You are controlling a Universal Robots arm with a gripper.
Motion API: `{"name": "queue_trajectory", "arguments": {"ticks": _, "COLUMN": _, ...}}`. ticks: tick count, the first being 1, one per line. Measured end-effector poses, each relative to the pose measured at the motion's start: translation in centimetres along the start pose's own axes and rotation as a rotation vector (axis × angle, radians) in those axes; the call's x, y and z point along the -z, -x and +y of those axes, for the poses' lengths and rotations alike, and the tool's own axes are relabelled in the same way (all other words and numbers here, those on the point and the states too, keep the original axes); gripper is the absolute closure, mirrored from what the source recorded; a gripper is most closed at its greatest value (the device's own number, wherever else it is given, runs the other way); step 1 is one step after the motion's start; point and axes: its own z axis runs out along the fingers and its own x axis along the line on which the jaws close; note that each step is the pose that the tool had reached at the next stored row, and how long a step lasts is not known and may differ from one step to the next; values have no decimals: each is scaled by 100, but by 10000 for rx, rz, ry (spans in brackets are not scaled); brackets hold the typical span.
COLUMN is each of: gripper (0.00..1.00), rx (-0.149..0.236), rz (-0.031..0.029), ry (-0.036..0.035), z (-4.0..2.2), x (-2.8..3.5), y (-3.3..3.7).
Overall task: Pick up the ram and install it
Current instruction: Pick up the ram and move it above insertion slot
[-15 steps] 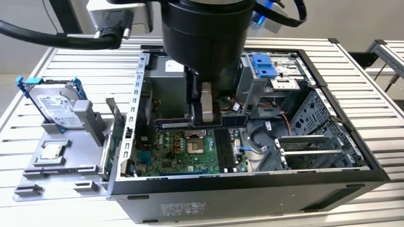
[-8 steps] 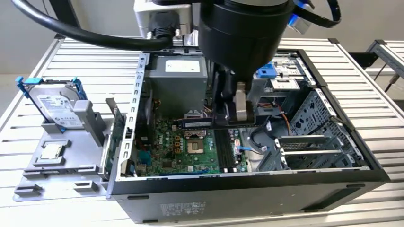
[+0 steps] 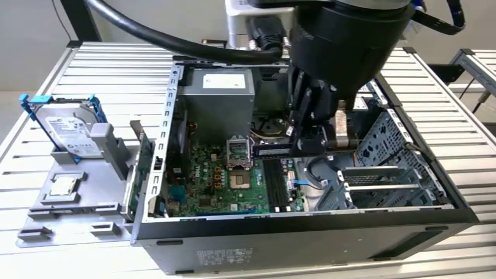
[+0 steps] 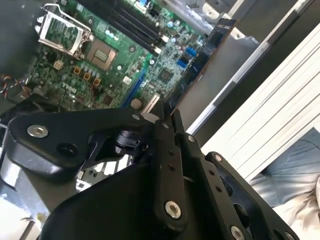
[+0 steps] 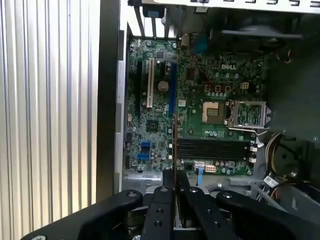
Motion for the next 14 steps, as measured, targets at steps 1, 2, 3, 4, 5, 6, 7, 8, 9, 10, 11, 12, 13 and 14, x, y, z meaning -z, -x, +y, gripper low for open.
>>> {"name": "queue_trajectory", "arguments": {"ticks": 1, "gripper": 100, "rx": 1, "rz": 1, "ry": 0, "z": -48, "x": 0, "y": -1}}
{"name": "queue_trajectory", "arguments": {"ticks": 2, "gripper": 100, "rx": 1, "rz": 1, "ry": 0, "z": -90, "x": 1, "y": -2}}
{"name": "queue_trajectory", "arguments": {"ticks": 3, "gripper": 100, "rx": 0, "rz": 0, "ry": 0, "z": -136, "x": 0, "y": -3}}
{"name": "queue_trajectory", "arguments": {"ticks": 4, "gripper": 100, "rx": 0, "rz": 0, "ry": 0, "z": -182, "x": 0, "y": -4}}
{"name": "queue_trajectory", "arguments": {"ticks": 5, "gripper": 100, "rx": 1, "rz": 0, "ry": 0, "z": -229, "x": 0, "y": -5}}
{"name": "queue_trajectory", "arguments": {"ticks": 6, "gripper": 100, "rx": 0, "rz": 1, "ry": 0, "z": -275, "x": 1, "y": -5}}
{"name": "queue_trajectory", "arguments": {"ticks": 7, "gripper": 100, "rx": -1, "rz": 2, "ry": 0, "z": -319, "x": 2, "y": -6}}
{"name": "queue_trajectory", "arguments": {"ticks": 8, "gripper": 100, "rx": 1, "rz": 2, "ry": 1, "z": -365, "x": 2, "y": -8}}
{"name": "queue_trajectory", "arguments": {"ticks": 9, "gripper": 100, "rx": 0, "rz": 0, "ry": 0, "z": -410, "x": 1, "y": -9}}
{"name": "queue_trajectory", "arguments": {"ticks": 10, "gripper": 100, "rx": 0, "rz": 1, "ry": 1, "z": -453, "x": 2, "y": -10}}
{"name": "queue_trajectory", "arguments": {"ticks": 11, "gripper": 100, "rx": 0, "rz": 1, "ry": 0, "z": -500, "x": 2, "y": -11}}
{"name": "queue_trajectory", "arguments": {"ticks": 12, "gripper": 100, "rx": 1, "rz": 0, "ry": 0, "z": -548, "x": 1, "y": -12}}
{"name": "queue_trajectory", "arguments": {"ticks": 13, "gripper": 100, "rx": 0, "rz": 1, "ry": -1, "z": -579, "x": 2, "y": -13}}
{"name": "queue_trajectory", "arguments": {"ticks": 14, "gripper": 100, "rx": 1, "rz": 1, "ry": 1, "z": -590, "x": 2, "y": -12}}
